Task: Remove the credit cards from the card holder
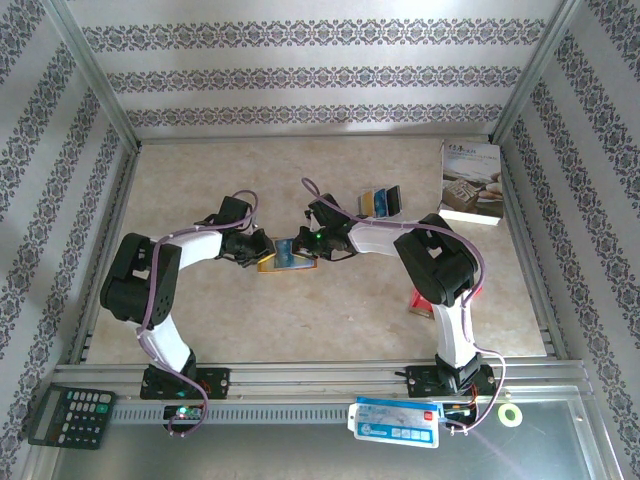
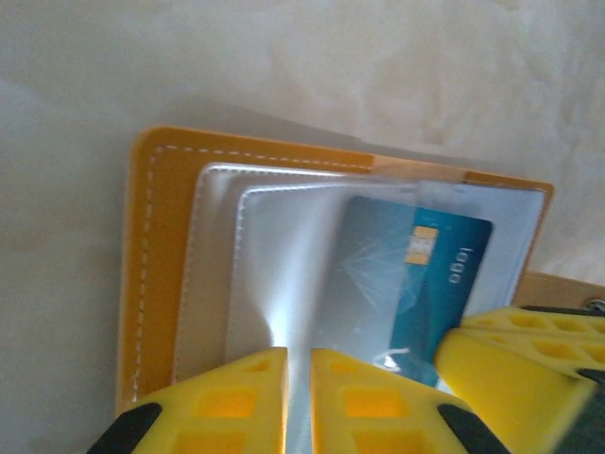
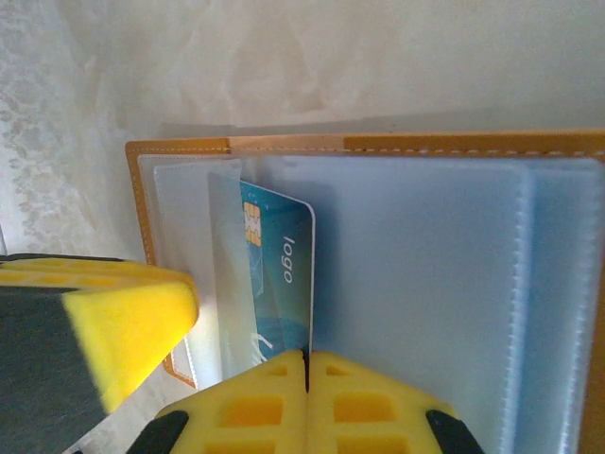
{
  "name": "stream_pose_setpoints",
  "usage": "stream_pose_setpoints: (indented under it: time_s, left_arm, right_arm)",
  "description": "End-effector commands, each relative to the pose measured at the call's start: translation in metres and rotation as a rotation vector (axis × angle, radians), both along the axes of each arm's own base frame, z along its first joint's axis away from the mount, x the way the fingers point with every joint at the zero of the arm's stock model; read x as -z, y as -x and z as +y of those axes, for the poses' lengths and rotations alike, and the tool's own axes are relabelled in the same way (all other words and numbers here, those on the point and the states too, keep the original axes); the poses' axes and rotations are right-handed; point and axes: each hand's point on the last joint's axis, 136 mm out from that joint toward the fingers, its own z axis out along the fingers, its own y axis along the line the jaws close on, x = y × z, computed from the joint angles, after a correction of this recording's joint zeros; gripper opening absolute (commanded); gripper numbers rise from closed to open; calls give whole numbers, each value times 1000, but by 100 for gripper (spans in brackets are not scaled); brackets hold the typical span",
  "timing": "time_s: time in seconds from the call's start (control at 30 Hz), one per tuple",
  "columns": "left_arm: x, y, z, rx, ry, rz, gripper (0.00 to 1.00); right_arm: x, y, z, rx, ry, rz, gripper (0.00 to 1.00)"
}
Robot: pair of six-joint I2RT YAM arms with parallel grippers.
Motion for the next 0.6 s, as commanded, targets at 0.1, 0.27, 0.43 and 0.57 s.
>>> stream_pose_setpoints:
  time_s: [0.1,0.27,0.43,0.57]
  left_arm:
    - [13,6,5,11,-50,35,12]
    - [18,10,8,9,-66,47,10]
    - [21,13,9,13,-72,57,10]
    - [19,13,10,13,-78,49,10]
  right_arm:
    - [-25,0,12,-23,-104,-13,8]
    - [-24,-2,13,4,-125,-13,19]
    - [-19,-4,16,6,-125,-8,19]
    - [-17,-6,16,11,-124,-11,15]
